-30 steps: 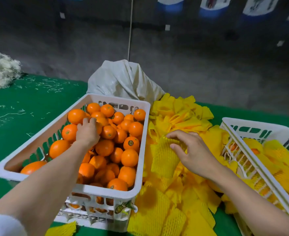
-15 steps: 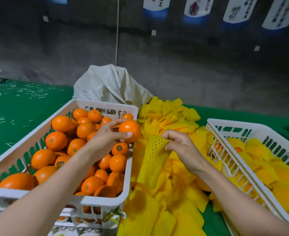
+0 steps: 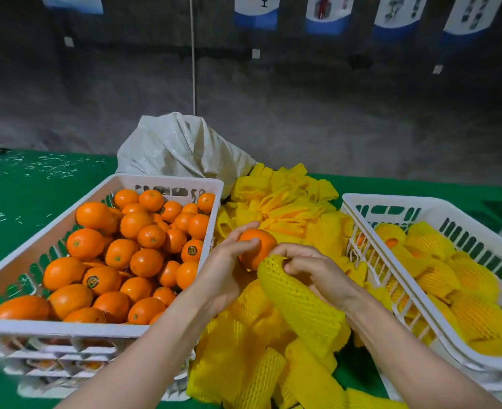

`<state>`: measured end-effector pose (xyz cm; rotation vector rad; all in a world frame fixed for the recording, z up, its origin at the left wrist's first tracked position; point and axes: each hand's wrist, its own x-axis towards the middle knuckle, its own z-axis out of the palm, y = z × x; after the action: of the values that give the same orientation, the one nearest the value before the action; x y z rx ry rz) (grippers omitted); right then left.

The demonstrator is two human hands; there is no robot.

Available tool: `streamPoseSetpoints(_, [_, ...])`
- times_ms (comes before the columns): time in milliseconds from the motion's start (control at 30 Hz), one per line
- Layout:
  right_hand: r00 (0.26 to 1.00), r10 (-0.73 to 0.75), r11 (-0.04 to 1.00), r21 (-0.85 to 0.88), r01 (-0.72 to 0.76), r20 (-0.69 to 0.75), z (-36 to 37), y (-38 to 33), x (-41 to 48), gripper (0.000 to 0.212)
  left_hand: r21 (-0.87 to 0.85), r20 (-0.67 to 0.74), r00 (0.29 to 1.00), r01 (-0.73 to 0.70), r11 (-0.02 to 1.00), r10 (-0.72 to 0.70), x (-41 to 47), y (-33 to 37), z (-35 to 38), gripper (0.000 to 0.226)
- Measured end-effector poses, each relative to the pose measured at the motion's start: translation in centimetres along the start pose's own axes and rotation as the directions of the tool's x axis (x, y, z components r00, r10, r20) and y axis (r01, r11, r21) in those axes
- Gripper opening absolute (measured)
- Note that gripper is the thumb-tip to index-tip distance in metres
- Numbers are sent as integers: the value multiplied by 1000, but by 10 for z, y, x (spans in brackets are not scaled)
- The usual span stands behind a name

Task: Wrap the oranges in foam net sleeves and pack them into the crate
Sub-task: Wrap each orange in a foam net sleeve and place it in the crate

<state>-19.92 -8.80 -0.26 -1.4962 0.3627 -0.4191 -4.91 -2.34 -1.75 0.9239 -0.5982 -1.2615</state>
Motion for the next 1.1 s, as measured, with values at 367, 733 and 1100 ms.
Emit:
streamPoseSetpoints(367, [941, -236, 880, -464, 102, -241, 8, 19, -15, 37, -27, -89, 994, -70, 997, 67, -10, -36, 29, 45])
streamPoseSetpoints(733, [789, -502, 771, -596, 224, -353, -11, 14, -30, 24, 46, 41, 999, -29, 999, 27, -19, -48, 36, 41])
streamPoseSetpoints(1100, [722, -356, 922, -348, 169, -593, -11, 37, -34, 23, -229, -7, 1000, -24, 973, 22, -15, -64, 44, 55])
